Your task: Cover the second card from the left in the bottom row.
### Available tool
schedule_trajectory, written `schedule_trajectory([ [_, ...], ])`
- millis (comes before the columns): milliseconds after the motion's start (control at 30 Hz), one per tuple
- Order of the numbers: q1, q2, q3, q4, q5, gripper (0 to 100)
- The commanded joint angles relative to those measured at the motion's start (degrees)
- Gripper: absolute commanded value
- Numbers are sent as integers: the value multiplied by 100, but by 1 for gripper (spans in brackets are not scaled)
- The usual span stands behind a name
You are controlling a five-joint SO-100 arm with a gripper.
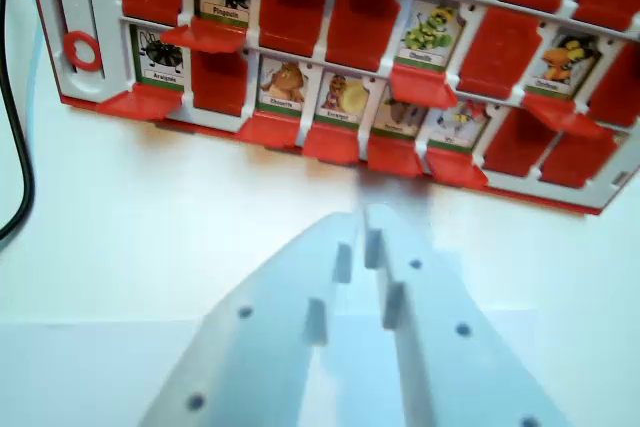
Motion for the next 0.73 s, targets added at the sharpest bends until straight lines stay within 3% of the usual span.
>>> schedule_trajectory([
  [0,-105,2065,-105,1450,123,0],
  [100,-387,2672,-396,2347,396,0],
  [200,-439,2681,-642,2558,519,0],
  [600,-290,2681,-580,2285,325,0],
  [700,-422,2681,-668,2276,422,0],
])
